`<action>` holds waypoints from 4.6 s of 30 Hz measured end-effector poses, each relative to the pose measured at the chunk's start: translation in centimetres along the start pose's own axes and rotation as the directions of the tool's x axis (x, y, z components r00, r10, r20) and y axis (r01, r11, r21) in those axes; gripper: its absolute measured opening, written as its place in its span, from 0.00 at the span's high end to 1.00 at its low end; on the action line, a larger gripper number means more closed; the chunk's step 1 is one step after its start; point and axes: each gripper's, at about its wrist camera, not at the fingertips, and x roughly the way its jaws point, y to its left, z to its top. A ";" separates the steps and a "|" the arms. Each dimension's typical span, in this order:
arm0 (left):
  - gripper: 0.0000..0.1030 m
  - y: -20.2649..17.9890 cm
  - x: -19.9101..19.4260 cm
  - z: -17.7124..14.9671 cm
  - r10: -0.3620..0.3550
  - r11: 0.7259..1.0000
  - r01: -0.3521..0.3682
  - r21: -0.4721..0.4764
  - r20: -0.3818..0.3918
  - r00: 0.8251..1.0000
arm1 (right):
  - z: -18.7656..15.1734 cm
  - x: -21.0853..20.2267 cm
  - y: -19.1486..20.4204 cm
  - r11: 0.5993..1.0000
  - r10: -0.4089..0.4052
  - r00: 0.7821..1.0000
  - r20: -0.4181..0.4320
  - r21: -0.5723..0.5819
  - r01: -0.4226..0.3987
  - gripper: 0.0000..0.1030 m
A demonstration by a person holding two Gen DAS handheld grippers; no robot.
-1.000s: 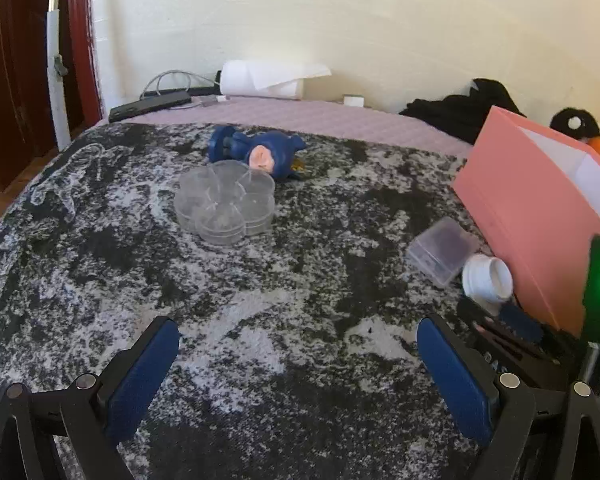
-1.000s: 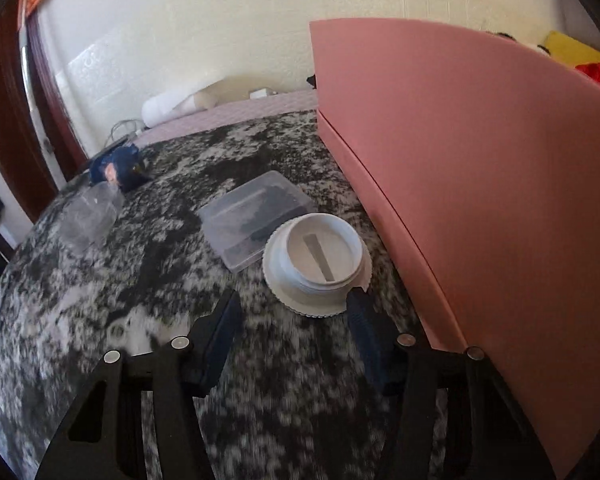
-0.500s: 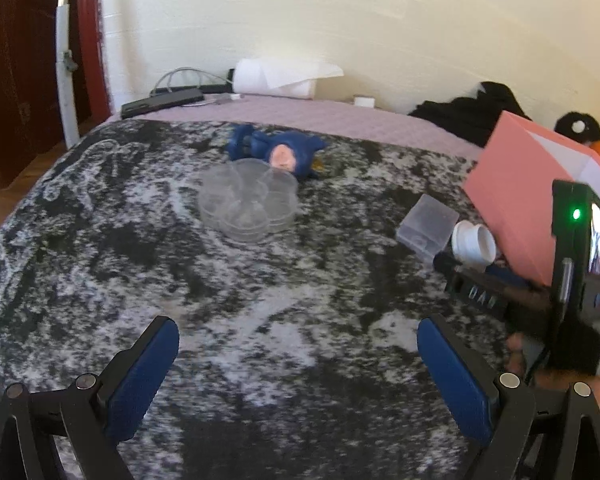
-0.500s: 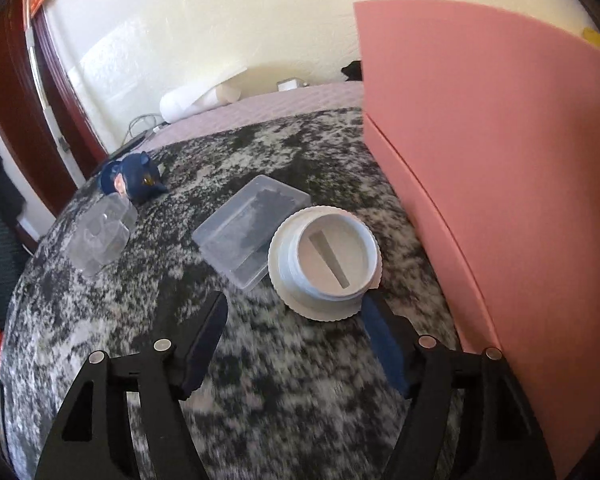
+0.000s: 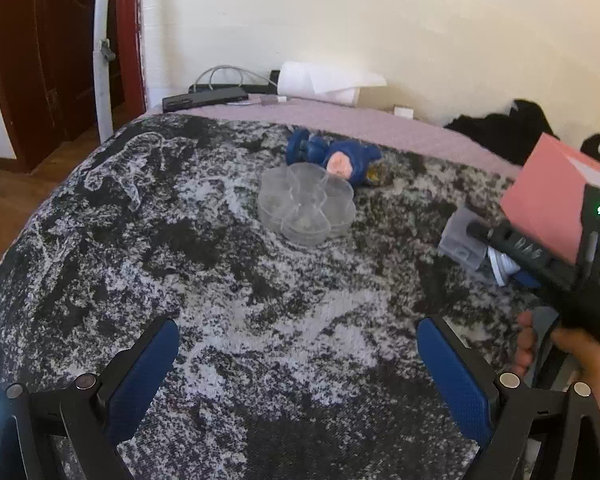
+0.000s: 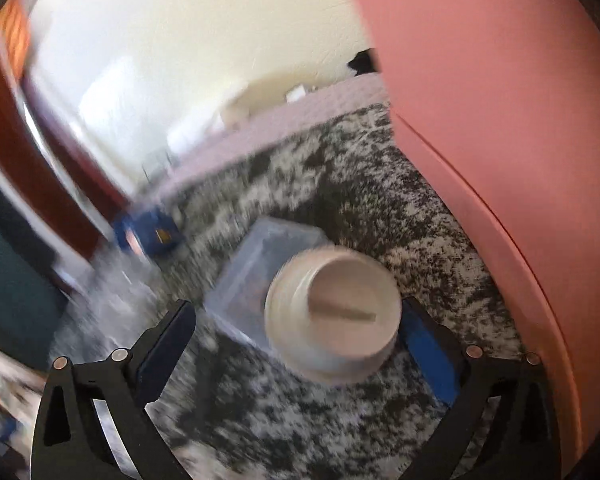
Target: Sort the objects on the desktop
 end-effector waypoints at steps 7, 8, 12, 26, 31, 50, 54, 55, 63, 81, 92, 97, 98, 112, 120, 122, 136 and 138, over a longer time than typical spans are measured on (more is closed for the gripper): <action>0.04 -0.6 0.1 -0.1 -0.004 1.000 0.004 0.022 0.005 1.000 | -0.3 0.0 0.5 1.000 0.002 1.000 -0.013 -0.020 -0.003 0.40; 0.04 -0.8 0.3 -0.2 -0.004 1.000 0.004 0.030 0.002 1.000 | -0.4 -0.2 0.5 1.000 0.001 1.000 -0.013 -0.020 -0.001 0.40; 0.04 -2.0 1.3 -0.4 -0.011 0.998 0.012 0.069 -0.015 1.000 | -2.2 -1.5 1.5 0.998 -0.033 0.999 -0.031 -0.058 0.031 0.40; 0.04 -10.3 8.1 2.7 -0.057 0.991 0.056 0.125 0.003 0.998 | -10.2 -18.0 4.9 0.947 -0.156 0.981 0.119 -0.265 0.183 0.40; 0.04 -16.6 13.1 3.1 -0.067 0.962 0.064 0.267 0.002 0.998 | -8.0 -19.8 4.2 0.931 -0.197 0.946 0.257 -0.253 0.262 0.40; 0.46 -17.8 15.8 1.4 -0.070 0.954 0.104 0.283 -0.128 0.989 | -7.2 -22.2 5.9 0.873 -0.181 0.901 0.395 -0.358 0.332 0.40; 0.48 -16.7 13.4 0.8 -0.078 0.953 0.111 0.281 -0.124 0.989 | -6.6 -24.3 5.9 0.886 -0.135 0.886 0.444 -0.347 0.309 0.40; 0.48 -16.3 12.6 0.8 -0.085 0.954 0.116 0.277 -0.119 0.989 | -6.4 -25.0 5.7 0.893 -0.123 0.880 0.458 -0.335 0.300 0.40; 0.48 -17.0 3.8 2.8 -0.166 0.934 0.162 0.317 -0.012 0.986 | -3.5 -29.9 1.0 0.956 -0.128 0.842 0.525 -0.160 0.245 0.40; 0.44 -33.6 0.8 1.2 -0.322 0.796 0.311 0.520 -0.073 0.944 | 0.0 -32.0 -8.5 0.885 -0.417 0.739 0.529 0.052 0.462 0.39; 0.03 -30.6 -2.9 -0.2 -0.295 0.855 0.240 0.460 0.049 0.954 | -0.1 -33.8 -8.9 0.951 -0.291 0.767 0.573 0.086 0.297 0.00; 0.03 -25.4 -7.3 -2.1 -0.185 0.901 0.088 0.424 0.194 0.963 | -0.4 -33.6 -5.8 0.958 -0.226 0.789 0.572 -0.014 0.285 0.00; 0.03 -23.9 -8.6 -3.0 -0.124 0.910 0.007 0.415 0.255 0.959 | -0.6 -33.6 -5.0 0.958 -0.207 0.791 0.575 -0.044 0.282 0.00; 0.01 -8.8 -10.3 -6.0 0.086 0.982 -0.129 0.135 0.287 0.954 | -6.9 -28.8 5.8 0.958 -0.120 0.886 0.448 -0.182 0.222 0.00; 0.01 -3.7 -5.6 -5.9 0.114 0.985 -0.136 0.109 0.188 0.975 | -9.4 -23.3 10.6 0.855 -0.191 0.864 0.466 -0.354 0.380 0.00; 0.01 -3.5 -5.6 -5.8 0.098 0.988 -0.117 0.098 0.178 0.979 | -10.0 -22.5 11.2 0.826 -0.207 0.856 0.474 -0.384 0.412 0.00; 0.01 -2.8 -9.4 -7.0 0.060 0.994 -0.078 0.081 0.207 0.977 | -11.2 -20.3 11.5 0.822 -0.267 0.864 0.427 -0.368 0.435 0.00; 0.01 -2.4 -9.6 -7.0 0.074 0.993 -0.091 0.074 0.213 0.974 | -11.1 -20.2 11.2 0.832 -0.273 0.871 0.408 -0.354 0.427 0.00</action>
